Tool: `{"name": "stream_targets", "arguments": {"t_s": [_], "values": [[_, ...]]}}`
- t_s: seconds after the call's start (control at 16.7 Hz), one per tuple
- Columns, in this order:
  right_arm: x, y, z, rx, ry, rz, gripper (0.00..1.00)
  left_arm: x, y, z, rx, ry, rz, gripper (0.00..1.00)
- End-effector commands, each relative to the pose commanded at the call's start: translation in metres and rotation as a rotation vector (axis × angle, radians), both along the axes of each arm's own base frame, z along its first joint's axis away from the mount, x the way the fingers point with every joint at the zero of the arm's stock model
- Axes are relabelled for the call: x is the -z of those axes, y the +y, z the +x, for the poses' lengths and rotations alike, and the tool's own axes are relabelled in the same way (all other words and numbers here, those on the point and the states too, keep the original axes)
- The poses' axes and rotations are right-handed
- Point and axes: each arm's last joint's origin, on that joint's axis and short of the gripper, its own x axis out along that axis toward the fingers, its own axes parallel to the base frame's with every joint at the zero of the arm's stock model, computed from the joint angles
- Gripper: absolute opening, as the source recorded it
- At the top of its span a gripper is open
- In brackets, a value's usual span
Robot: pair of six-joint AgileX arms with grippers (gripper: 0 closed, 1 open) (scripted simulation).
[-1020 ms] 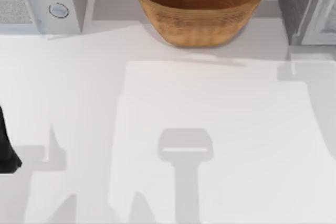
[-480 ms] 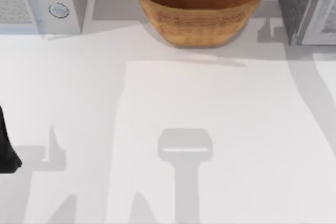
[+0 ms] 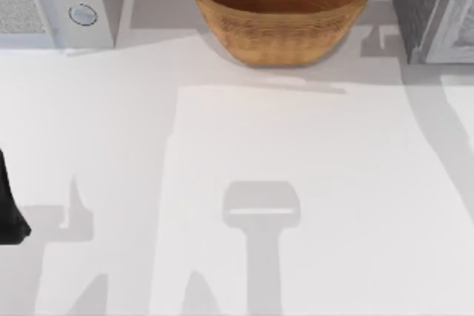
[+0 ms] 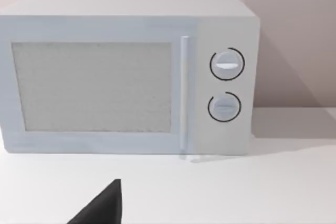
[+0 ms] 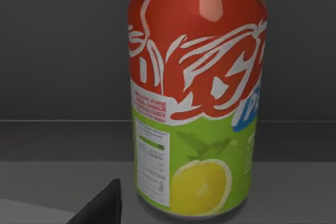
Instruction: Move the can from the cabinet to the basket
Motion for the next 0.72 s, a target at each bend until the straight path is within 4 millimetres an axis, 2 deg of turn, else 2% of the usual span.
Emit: {"name": "stream_targets", "arguments": {"t_s": [0.42, 0.72], "values": [[0.003, 0.018, 0.044, 0.005, -0.008, -0.002, 1.00, 0.000, 0.000, 0.000, 0.000, 0.000, 0.000, 1.00], [0.004, 0.018, 0.046, 0.008, -0.005, -0.002, 1.00, 0.000, 0.000, 0.000, 0.000, 0.000, 0.000, 1.00]]}}
